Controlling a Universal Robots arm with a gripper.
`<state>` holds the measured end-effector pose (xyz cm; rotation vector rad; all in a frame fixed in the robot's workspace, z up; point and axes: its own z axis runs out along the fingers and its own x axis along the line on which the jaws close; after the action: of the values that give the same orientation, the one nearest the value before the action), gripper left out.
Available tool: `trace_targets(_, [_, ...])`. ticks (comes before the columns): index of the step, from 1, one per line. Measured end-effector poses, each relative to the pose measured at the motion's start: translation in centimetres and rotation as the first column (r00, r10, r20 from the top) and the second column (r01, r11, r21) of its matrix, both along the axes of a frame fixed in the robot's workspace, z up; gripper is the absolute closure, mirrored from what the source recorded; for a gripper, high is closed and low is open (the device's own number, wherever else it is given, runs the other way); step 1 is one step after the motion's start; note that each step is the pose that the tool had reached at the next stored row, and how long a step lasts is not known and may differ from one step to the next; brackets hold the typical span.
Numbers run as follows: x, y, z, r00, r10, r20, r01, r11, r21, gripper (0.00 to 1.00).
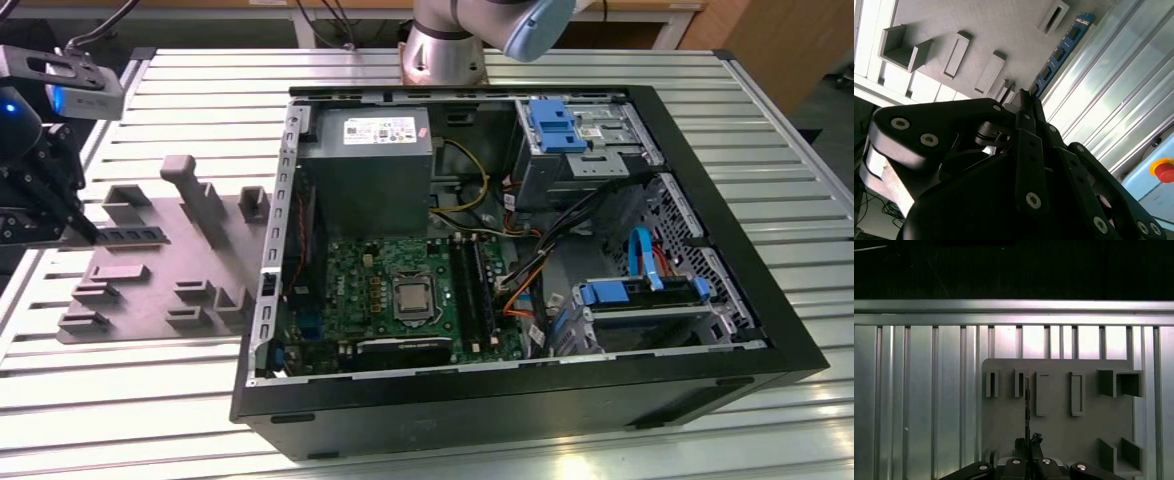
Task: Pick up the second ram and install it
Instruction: 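Pick up the second ram and move it above second insertion slot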
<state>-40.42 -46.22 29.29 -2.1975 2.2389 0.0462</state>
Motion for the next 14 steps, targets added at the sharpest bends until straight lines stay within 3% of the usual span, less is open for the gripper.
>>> trace_targets(14, [0.00,0.00,0.59,1.0000,0.000,0.0000,0.000,1.0000,0.0000,0.86])
